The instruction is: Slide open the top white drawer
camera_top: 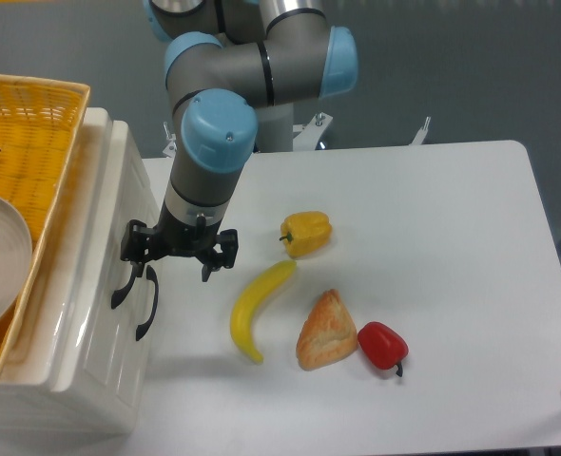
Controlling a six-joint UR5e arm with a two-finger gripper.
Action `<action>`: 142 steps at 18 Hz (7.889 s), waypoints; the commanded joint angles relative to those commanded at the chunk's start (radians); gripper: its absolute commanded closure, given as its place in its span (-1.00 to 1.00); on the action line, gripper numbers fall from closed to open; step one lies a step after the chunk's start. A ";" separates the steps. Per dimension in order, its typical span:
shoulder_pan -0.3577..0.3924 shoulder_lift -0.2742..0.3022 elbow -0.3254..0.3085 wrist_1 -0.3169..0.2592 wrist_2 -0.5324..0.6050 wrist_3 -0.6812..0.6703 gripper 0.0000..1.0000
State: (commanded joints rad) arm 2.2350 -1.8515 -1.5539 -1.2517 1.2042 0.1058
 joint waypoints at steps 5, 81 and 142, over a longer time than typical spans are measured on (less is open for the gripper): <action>-0.006 0.002 0.000 0.000 -0.002 0.002 -1.00; 0.080 0.000 0.025 -0.061 0.112 0.126 -1.00; 0.210 -0.005 0.015 -0.080 0.014 0.123 -1.00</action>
State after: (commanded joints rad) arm 2.4451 -1.8561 -1.5386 -1.3314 1.2180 0.2286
